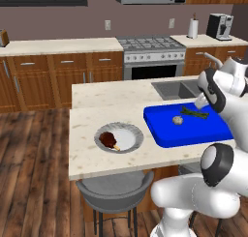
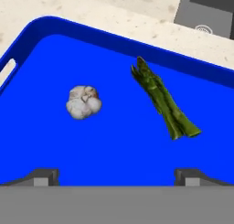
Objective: Create a steak meal by picking up the steak and asparagus from the tray and placing them on the plate. Leave the garlic on the tray.
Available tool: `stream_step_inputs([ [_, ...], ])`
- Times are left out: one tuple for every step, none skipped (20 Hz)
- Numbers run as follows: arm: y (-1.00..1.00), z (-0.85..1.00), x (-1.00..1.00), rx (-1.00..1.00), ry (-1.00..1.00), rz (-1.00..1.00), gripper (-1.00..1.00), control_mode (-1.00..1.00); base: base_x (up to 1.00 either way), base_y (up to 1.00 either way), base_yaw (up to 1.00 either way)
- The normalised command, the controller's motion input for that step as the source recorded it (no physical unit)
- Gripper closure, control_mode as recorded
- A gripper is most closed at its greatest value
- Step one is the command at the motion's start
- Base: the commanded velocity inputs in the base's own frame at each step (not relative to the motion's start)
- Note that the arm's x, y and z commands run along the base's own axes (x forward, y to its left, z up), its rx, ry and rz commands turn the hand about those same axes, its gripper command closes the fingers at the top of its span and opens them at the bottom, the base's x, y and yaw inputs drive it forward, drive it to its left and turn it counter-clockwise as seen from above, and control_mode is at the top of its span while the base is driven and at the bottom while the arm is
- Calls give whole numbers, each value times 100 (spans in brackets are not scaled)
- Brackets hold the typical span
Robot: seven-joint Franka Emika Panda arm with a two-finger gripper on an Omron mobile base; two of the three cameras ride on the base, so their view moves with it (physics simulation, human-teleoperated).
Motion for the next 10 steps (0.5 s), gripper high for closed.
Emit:
stream_step_inputs([
  [-3,-12,36,0,9,13,-100,-100,0,0,0],
  [-6,-14,36,0,7,14,-100,-100,0,0,0],
  [-8,-20,37,0,7,15,-100,-100,0,0,0],
  [-14,-25,36,0,5,16,-100,-100,0,0,0],
  [-19,-28,31,0,5,16,-100,-100,0,0,0],
  [-22,-31,28,0,4,16,-100,-100,0,0,0],
  [-26,-32,26,0,4,16,-100,-100,0,0,0],
  [-29,-33,22,0,3,16,-100,-100,0,0,0],
  [-29,-34,20,0,3,15,-100,-100,0,0,0],
  [-29,-34,19,0,3,15,-100,-100,0,0,0],
])
